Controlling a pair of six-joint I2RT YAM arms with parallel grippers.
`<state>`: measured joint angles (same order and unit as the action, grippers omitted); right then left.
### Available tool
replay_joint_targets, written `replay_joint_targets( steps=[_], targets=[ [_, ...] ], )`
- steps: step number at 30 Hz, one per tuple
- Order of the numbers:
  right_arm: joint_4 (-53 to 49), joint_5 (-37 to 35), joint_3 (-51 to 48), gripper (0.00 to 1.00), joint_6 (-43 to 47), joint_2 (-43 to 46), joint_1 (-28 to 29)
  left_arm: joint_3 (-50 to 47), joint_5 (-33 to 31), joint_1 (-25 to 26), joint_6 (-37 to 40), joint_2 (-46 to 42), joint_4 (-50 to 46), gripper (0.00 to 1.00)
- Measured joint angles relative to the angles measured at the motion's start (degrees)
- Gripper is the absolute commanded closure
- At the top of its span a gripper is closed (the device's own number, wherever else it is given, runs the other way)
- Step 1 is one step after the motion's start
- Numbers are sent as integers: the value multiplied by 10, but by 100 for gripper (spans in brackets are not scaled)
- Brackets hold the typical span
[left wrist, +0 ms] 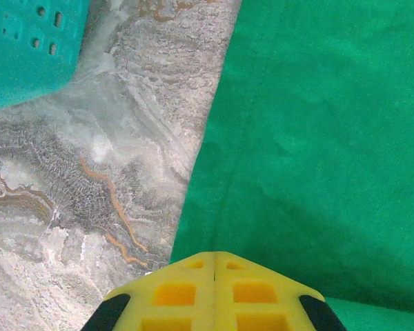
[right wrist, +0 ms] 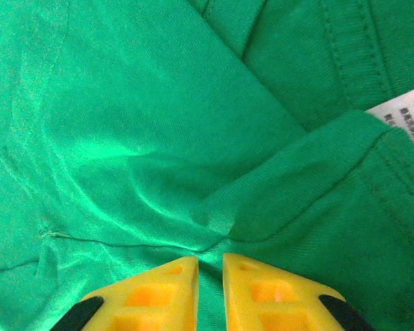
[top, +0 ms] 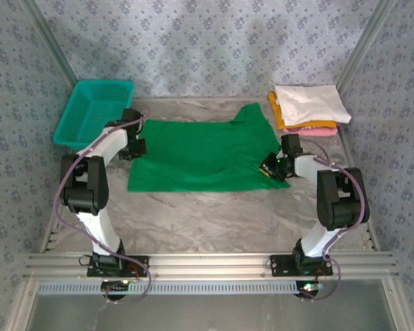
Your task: Fold and stack the t-shirts
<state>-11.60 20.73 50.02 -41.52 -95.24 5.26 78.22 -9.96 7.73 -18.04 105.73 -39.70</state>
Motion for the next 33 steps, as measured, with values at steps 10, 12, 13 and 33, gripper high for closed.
replay_joint_targets(
  steps=[10,12,13,33],
  targets=[
    [1,-3,5,78,22,0,8,-26,-11,0,-4,-33,28,100],
    [-25,-8,38,77,61,0,32,-36,-16,1,-5,-45,33,100],
    [-38,-11,61,76,79,-1,47,-39,-17,1,-5,-48,36,100],
    [-145,-50,305,49,208,-165,71,-48,-12,2,7,-35,78,100]
  ],
)
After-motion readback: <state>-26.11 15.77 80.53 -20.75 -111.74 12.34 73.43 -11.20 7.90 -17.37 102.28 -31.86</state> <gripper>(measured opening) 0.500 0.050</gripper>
